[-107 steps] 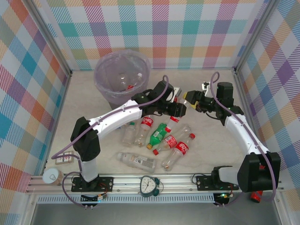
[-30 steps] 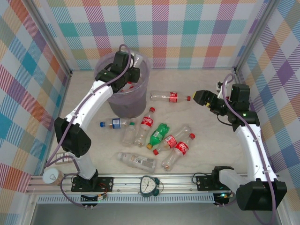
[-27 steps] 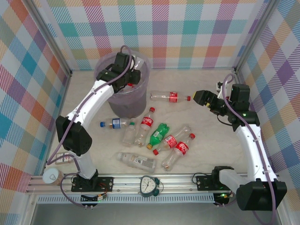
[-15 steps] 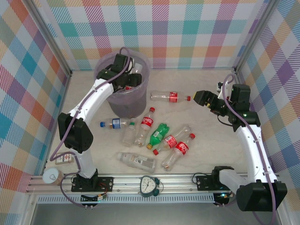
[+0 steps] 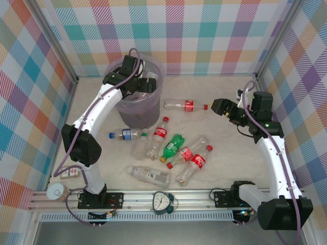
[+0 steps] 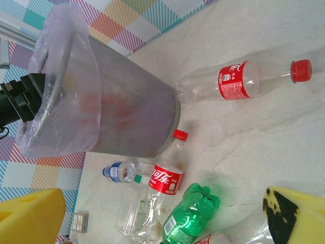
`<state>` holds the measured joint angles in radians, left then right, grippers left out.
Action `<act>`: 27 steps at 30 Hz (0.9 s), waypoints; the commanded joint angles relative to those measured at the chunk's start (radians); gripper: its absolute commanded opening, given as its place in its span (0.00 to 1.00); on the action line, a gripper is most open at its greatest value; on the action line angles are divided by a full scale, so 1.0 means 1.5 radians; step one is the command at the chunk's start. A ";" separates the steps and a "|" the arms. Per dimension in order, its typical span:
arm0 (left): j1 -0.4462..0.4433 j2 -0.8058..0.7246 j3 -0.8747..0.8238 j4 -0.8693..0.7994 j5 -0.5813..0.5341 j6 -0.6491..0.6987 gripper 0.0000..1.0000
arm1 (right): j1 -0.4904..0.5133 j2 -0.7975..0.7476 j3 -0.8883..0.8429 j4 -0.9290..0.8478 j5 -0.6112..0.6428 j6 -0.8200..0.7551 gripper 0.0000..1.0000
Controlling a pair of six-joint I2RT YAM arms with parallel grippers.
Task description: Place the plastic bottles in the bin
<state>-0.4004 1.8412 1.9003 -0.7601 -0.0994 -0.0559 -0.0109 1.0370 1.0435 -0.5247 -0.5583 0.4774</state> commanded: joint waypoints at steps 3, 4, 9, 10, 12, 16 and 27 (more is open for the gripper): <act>0.005 -0.004 0.015 -0.049 -0.058 0.024 0.83 | 0.004 0.005 0.021 0.009 -0.013 -0.008 0.99; 0.005 -0.001 0.012 -0.052 -0.062 0.027 0.81 | 0.004 0.006 0.021 0.011 -0.015 -0.007 0.99; 0.005 0.007 -0.017 -0.044 -0.081 0.030 0.72 | 0.004 0.008 0.020 0.012 -0.015 -0.006 0.99; 0.005 0.010 -0.020 -0.044 -0.085 0.030 0.71 | 0.004 0.009 0.019 0.012 -0.014 -0.005 0.99; 0.006 0.014 -0.026 -0.049 -0.099 0.030 0.68 | 0.004 0.010 0.019 0.012 -0.014 -0.005 0.99; 0.009 0.023 -0.033 -0.067 -0.138 0.029 0.68 | 0.004 0.011 0.018 0.012 -0.013 -0.006 0.99; 0.011 0.016 -0.033 -0.070 -0.157 0.044 0.87 | 0.004 0.022 0.014 0.020 -0.017 -0.002 0.99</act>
<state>-0.3939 1.8774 1.8469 -0.8478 -0.3164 -0.0059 -0.0109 1.0645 1.0435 -0.5163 -0.5621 0.4786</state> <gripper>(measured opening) 0.869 0.992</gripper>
